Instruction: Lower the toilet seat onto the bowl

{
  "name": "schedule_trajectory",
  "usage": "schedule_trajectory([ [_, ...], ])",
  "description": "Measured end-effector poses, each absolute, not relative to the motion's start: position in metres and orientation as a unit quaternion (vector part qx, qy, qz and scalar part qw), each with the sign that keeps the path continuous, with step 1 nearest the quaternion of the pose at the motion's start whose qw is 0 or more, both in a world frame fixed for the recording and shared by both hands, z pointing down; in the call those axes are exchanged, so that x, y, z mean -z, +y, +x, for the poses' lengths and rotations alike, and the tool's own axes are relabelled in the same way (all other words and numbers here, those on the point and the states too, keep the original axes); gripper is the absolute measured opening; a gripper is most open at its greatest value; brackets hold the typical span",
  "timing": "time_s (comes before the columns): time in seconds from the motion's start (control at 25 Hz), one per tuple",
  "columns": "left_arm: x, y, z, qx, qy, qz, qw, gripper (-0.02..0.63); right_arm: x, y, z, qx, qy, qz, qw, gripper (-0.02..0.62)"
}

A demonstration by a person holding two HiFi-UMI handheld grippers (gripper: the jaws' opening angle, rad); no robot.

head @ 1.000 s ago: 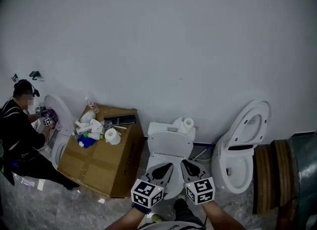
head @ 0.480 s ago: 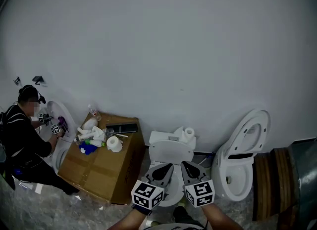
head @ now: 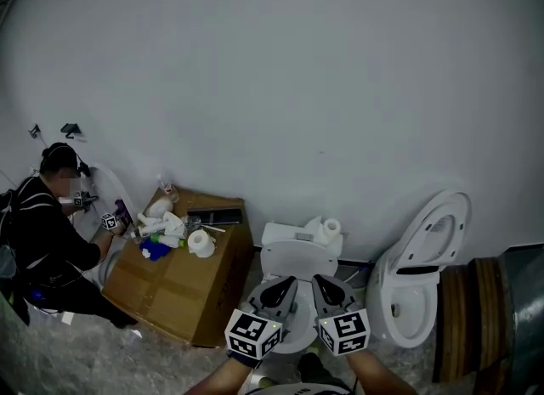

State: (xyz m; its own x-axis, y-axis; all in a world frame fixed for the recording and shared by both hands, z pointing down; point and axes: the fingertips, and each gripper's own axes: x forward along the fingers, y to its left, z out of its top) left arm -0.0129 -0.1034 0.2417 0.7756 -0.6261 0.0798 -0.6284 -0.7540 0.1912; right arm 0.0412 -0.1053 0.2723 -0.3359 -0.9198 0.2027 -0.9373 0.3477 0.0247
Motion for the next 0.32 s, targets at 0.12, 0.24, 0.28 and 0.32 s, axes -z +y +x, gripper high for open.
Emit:
schedule_trajectory([
  [0.12,-0.2432,-0.104,-0.017,-0.005,-0.34,0.934,0.104,0.009,-0.2743,-0.1069,0.0394,-0.047,-0.817,0.567,0.095,0.015],
  [0.24,-0.244,-0.1041,-0.0196,-0.007,-0.342,0.934,0.104,0.009,-0.2748,-0.1068,0.037,-0.048,-0.818,0.565,0.096,0.015],
  [0.28,-0.2442,-0.1038,-0.0201,-0.008,-0.342,0.934,0.104,0.009,-0.2748,-0.1064,0.0363,-0.048,-0.818,0.565,0.096,0.015],
  [0.32,-0.2445,-0.1035,-0.0205,-0.009,-0.342,0.934,0.103,0.009,-0.2749,-0.1061,0.0356,-0.048,-0.818,0.565,0.097,0.015],
])
